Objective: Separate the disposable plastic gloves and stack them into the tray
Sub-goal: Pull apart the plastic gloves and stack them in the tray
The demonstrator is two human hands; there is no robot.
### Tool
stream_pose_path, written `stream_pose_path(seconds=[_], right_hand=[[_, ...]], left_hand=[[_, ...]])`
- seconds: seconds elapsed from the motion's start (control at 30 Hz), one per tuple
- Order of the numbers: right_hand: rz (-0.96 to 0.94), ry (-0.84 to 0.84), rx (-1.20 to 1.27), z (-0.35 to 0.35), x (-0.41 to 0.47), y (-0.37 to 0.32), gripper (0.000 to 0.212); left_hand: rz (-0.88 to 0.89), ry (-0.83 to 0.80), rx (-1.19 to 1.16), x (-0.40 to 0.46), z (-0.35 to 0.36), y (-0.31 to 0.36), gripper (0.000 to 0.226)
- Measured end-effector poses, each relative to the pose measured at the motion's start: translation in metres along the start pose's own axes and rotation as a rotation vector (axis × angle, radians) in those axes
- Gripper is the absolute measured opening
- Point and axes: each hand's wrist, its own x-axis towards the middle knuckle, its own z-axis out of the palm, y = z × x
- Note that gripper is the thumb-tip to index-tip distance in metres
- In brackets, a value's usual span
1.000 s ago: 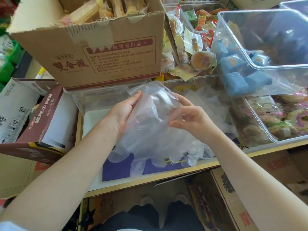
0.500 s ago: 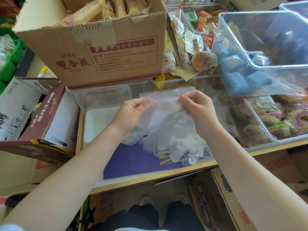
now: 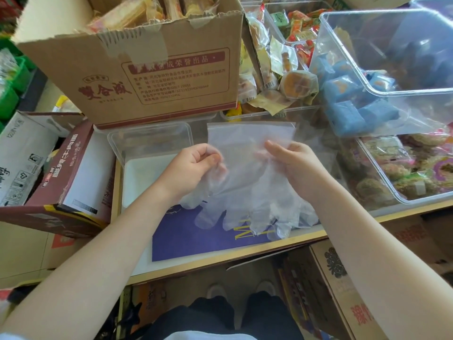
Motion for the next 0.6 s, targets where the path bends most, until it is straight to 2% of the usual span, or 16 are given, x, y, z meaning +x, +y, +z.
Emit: stream_pose_path(seconds=[0.1, 0.2, 0.3, 0.43, 0.53, 0.6], right_hand=[[-0.052, -0.023, -0.100, 0.001, -0.001, 0.004, 0.008], [-0.133, 0.004, -0.046, 0.004, 0.001, 0.003, 0.013], [-0.185, 0.027, -0.116, 0.004, 0.003, 0.006, 0.018], [-0.159, 0.041, -0.212, 0.010, -0.001, 0.017, 0.011], [-0.145, 0.012, -0.312, 0.015, -0.001, 0.028, 0.012], [-0.155, -0.002, -0.335, 0.017, 0.001, 0.034, 0.019]], left_hand=[[0.007, 0.000, 0.020, 0.000, -0.002, 0.000, 0.019], [-0.041, 0.016, 0.040, -0.003, -0.003, -0.004, 0.016], [-0.113, -0.026, 0.081, -0.009, -0.008, -0.018, 0.020], [-0.178, -0.084, 0.269, -0.010, -0.015, -0.040, 0.030], [-0.158, -0.051, 0.111, -0.004, -0.008, -0.041, 0.028], [-0.120, 0.067, 0.033, 0.002, 0.003, -0.038, 0.018]])
